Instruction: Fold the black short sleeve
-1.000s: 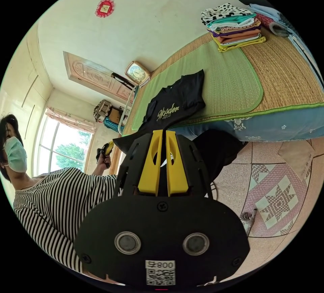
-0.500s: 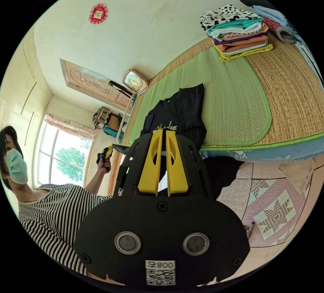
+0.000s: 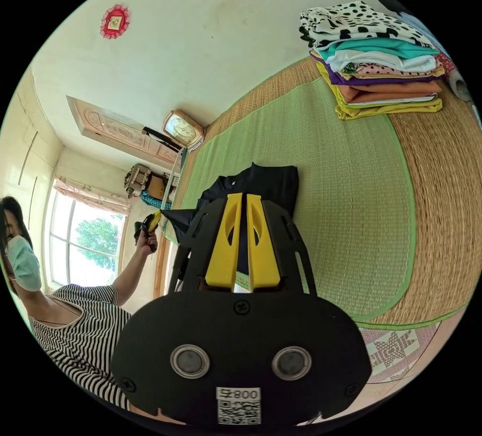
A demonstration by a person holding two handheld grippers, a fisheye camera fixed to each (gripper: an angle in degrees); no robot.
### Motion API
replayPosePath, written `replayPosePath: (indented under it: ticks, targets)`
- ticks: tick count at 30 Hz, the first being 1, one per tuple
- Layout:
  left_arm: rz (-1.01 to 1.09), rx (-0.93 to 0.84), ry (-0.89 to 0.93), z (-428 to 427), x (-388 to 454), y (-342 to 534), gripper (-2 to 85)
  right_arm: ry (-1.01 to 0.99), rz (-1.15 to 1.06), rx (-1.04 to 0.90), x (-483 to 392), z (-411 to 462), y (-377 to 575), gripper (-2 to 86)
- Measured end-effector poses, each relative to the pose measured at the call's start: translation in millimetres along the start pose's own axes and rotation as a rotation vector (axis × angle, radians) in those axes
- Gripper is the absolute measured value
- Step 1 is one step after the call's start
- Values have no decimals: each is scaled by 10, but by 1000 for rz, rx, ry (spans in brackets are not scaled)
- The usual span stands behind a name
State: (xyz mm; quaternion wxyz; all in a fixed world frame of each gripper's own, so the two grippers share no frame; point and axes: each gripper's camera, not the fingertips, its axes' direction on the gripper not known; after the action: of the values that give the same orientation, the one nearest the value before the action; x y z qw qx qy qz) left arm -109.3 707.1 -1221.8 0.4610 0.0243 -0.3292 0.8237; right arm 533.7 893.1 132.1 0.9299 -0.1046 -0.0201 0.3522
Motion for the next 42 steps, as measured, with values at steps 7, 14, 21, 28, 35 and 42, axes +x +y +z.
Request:
replayPosePath:
  ticks: [7,14,21,28,35,42]
  targets:
    - [-41,-29,-54,627,-329,-704,2,15,47,-62,530,651,-871,15]
    - [-80,-47,-117,1117,-690,-1199,3,38,92,-112,1039,1146,-1382,15]
    - [-149,-49,-175,1488,-1036,-1514,4,18,169,-156,1607,1577,-1629,17]
    - [-133,27,-96,1621,-1189,-1707,11,-43,167,-135,1881,1809,-1582,18]
    - [-58,-122,14,2147,-1018,-1490,48,2,120,-59,1844,1956,-1321,18]
    - [-77,-219,-6,2644,-1091,-1422,74,112,123,17,1893,2184,-886,20]
